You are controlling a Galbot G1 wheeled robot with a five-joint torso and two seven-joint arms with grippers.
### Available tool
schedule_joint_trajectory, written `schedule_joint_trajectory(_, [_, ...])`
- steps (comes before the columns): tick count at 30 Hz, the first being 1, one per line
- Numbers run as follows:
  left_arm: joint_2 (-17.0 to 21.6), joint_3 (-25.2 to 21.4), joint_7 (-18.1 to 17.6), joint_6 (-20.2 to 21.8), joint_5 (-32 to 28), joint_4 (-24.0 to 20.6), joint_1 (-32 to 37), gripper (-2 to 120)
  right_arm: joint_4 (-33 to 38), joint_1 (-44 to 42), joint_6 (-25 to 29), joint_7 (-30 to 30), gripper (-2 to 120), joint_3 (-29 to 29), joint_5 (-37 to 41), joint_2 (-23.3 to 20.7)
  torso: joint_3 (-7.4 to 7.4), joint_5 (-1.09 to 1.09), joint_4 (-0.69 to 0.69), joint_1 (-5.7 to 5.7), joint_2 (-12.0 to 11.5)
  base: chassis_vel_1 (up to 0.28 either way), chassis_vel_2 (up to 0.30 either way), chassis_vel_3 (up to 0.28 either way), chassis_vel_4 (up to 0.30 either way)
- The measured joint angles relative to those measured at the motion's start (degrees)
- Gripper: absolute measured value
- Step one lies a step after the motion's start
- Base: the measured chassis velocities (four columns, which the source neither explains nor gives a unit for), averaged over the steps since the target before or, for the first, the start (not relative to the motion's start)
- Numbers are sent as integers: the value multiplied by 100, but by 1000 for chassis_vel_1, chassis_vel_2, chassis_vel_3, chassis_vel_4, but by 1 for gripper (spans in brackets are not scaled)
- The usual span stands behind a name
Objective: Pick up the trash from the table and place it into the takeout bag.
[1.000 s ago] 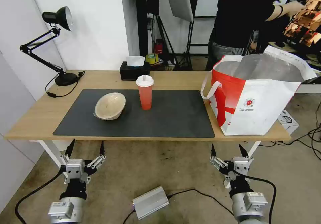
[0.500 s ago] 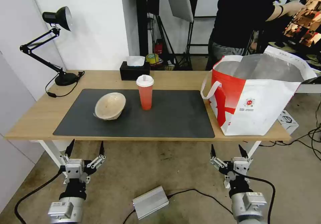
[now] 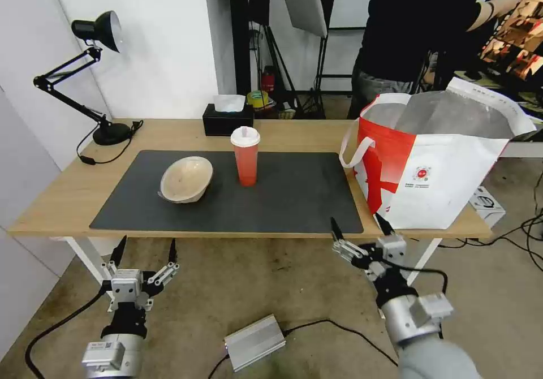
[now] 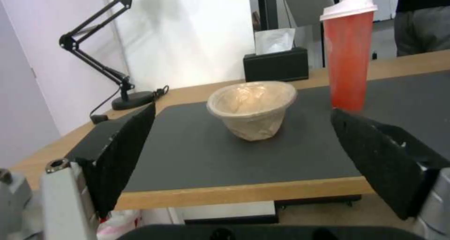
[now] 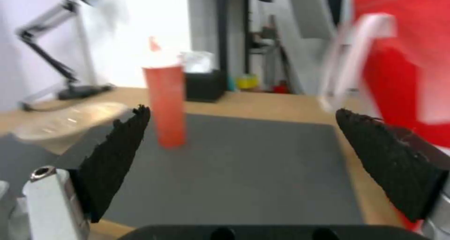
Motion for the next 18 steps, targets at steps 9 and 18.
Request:
schedule_joint_trajectory(9, [-60,1,2,10,92,-10,5,100,-152,1222,-164,-386,100,-661,987,-559,0,0,0,0,0,0,0,0,0])
schedule_joint_trajectory(18, [-65,-8,3,25,111,-1,-18,100,-662,2731,-310,-475,100,-1436,1525,-658,0,-1,1,0,0,0,0,0,0])
